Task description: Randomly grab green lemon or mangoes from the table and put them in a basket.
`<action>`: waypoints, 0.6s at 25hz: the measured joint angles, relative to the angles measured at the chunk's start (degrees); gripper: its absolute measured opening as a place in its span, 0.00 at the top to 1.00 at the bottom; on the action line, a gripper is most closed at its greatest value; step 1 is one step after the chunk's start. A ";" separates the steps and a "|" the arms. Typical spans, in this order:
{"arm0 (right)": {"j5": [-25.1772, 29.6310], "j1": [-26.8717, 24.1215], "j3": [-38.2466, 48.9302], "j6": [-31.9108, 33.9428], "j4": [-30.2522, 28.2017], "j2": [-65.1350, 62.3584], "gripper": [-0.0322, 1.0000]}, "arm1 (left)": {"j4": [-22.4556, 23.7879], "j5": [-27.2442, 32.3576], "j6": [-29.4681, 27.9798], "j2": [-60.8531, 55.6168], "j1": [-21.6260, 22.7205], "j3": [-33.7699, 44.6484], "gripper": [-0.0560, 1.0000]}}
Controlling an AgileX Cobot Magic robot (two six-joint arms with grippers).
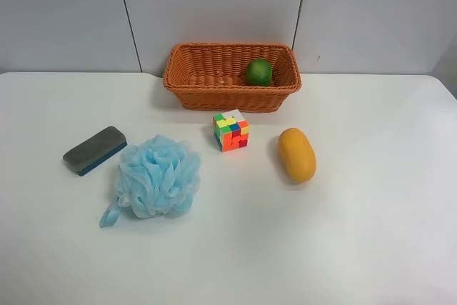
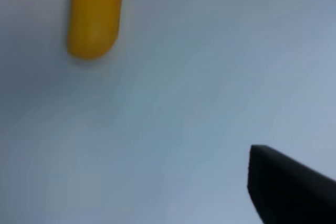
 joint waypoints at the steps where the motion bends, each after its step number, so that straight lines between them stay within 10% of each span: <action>1: 0.00 0.00 2.46 0.23 0.00 -3.29 0.01 | 0.00 0.00 0.00 0.00 0.00 0.00 0.01; 15: -8.31 0.00 22.20 0.45 0.00 -28.86 0.01 | 0.00 0.00 0.00 0.00 0.00 0.00 0.01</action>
